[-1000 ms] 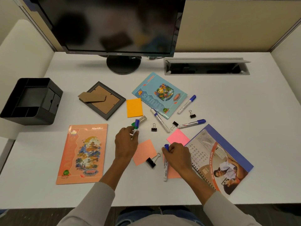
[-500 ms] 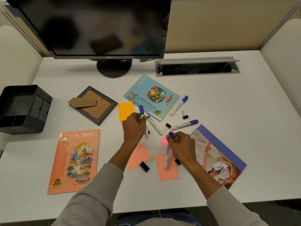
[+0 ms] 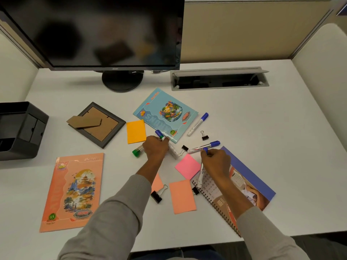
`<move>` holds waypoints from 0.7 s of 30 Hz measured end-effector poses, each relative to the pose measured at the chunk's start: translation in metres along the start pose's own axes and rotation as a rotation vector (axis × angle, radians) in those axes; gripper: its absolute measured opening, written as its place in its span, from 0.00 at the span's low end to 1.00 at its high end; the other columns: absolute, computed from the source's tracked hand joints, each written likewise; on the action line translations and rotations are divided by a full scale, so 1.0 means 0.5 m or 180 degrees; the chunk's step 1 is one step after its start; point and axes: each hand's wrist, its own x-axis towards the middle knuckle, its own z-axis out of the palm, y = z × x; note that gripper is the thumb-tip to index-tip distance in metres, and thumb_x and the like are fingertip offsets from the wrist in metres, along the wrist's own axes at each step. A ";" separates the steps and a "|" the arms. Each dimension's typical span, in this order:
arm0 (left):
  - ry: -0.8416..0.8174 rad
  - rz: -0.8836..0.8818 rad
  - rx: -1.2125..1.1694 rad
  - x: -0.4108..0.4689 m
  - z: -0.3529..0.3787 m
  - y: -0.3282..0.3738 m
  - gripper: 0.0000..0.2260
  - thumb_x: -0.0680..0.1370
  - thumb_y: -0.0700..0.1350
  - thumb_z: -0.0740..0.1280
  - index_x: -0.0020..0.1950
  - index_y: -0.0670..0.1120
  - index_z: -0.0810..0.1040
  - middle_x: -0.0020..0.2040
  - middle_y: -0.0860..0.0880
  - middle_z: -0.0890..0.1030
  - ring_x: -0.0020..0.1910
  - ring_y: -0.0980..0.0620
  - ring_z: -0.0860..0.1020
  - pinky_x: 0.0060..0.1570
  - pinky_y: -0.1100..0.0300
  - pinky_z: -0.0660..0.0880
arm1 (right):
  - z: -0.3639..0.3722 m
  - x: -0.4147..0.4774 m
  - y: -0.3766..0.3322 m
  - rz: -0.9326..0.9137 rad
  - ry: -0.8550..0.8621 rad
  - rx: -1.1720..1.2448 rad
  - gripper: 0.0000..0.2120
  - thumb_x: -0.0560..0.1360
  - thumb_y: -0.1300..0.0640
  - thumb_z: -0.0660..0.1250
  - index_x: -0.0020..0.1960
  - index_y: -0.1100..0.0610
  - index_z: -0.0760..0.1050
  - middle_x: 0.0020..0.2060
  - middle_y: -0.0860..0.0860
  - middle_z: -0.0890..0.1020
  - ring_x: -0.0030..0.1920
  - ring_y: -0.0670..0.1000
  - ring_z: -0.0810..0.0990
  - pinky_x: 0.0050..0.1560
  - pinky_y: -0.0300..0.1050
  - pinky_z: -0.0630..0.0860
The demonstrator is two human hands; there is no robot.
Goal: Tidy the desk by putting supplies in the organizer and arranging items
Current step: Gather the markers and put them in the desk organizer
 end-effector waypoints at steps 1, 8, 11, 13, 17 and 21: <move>0.0014 0.0013 0.0094 0.016 0.018 -0.012 0.16 0.68 0.57 0.76 0.38 0.44 0.83 0.35 0.46 0.85 0.38 0.45 0.84 0.37 0.46 0.83 | -0.002 0.011 0.005 0.0066 0.0033 0.0005 0.20 0.79 0.55 0.66 0.30 0.61 0.73 0.22 0.50 0.71 0.24 0.48 0.67 0.34 0.41 0.64; -0.0011 0.0181 0.0684 -0.027 0.013 0.049 0.20 0.74 0.56 0.73 0.56 0.41 0.82 0.51 0.44 0.84 0.54 0.45 0.81 0.47 0.57 0.72 | -0.023 0.089 0.007 0.0616 0.0204 0.0159 0.18 0.78 0.54 0.67 0.62 0.65 0.76 0.48 0.61 0.82 0.48 0.59 0.81 0.45 0.43 0.74; 0.0050 0.0267 0.0900 -0.028 0.017 0.054 0.19 0.76 0.55 0.71 0.57 0.41 0.81 0.53 0.44 0.84 0.56 0.44 0.80 0.45 0.58 0.67 | -0.020 0.116 0.004 0.0780 0.0154 0.0302 0.26 0.78 0.55 0.68 0.73 0.60 0.67 0.60 0.62 0.78 0.55 0.61 0.81 0.54 0.49 0.79; 0.0107 0.0307 0.1004 -0.025 0.020 0.050 0.18 0.77 0.54 0.69 0.57 0.41 0.81 0.53 0.44 0.84 0.56 0.45 0.79 0.45 0.58 0.66 | -0.020 0.126 0.000 0.0823 0.0161 0.0258 0.25 0.78 0.55 0.68 0.73 0.58 0.66 0.62 0.61 0.77 0.57 0.61 0.80 0.57 0.52 0.79; 0.0210 0.0333 0.1054 -0.023 0.021 0.044 0.17 0.78 0.52 0.69 0.58 0.39 0.79 0.53 0.42 0.84 0.54 0.44 0.80 0.43 0.58 0.68 | -0.017 0.138 -0.007 0.0903 0.0111 0.0042 0.20 0.78 0.57 0.66 0.68 0.64 0.71 0.61 0.61 0.78 0.61 0.61 0.77 0.56 0.51 0.75; 0.0209 0.0328 0.1120 -0.022 0.018 0.049 0.18 0.77 0.50 0.70 0.60 0.39 0.78 0.54 0.42 0.83 0.56 0.43 0.79 0.44 0.56 0.69 | -0.008 0.150 -0.003 0.0888 0.0071 -0.0027 0.09 0.76 0.57 0.67 0.47 0.64 0.75 0.43 0.58 0.80 0.50 0.60 0.81 0.42 0.47 0.73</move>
